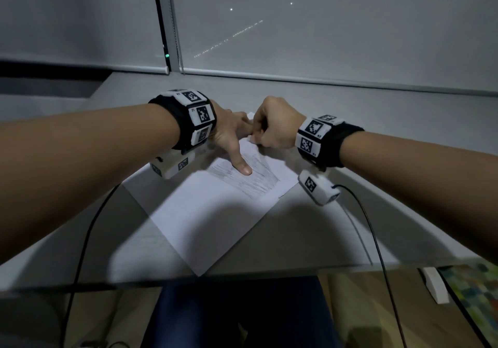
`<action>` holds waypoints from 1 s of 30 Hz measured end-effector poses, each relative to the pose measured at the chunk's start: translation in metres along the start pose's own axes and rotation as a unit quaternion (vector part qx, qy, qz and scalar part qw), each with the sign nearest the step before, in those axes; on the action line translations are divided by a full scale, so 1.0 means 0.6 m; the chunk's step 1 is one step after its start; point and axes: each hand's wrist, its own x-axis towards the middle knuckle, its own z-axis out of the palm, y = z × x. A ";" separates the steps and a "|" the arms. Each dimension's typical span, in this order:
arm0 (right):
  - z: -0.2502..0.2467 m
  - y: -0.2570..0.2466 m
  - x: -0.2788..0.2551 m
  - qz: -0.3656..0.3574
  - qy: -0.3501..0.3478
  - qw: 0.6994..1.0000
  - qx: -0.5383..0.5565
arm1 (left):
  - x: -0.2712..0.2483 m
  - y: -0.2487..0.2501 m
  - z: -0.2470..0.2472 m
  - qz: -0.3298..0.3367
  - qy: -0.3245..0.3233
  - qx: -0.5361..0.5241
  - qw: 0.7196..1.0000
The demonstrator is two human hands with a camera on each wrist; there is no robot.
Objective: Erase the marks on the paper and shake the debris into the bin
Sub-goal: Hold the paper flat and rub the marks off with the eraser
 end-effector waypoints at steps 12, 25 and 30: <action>-0.006 0.004 -0.007 -0.005 -0.008 1.000 -0.016 | -0.006 0.003 0.008 -0.034 0.019 -0.075 0.996; -0.030 0.030 -0.014 -0.014 -0.030 0.999 -0.010 | -0.035 -0.004 -0.006 0.010 0.082 0.003 0.997; -0.011 0.000 -0.003 -0.045 -0.017 0.999 0.015 | -0.045 -0.018 0.013 0.018 0.062 -0.062 0.996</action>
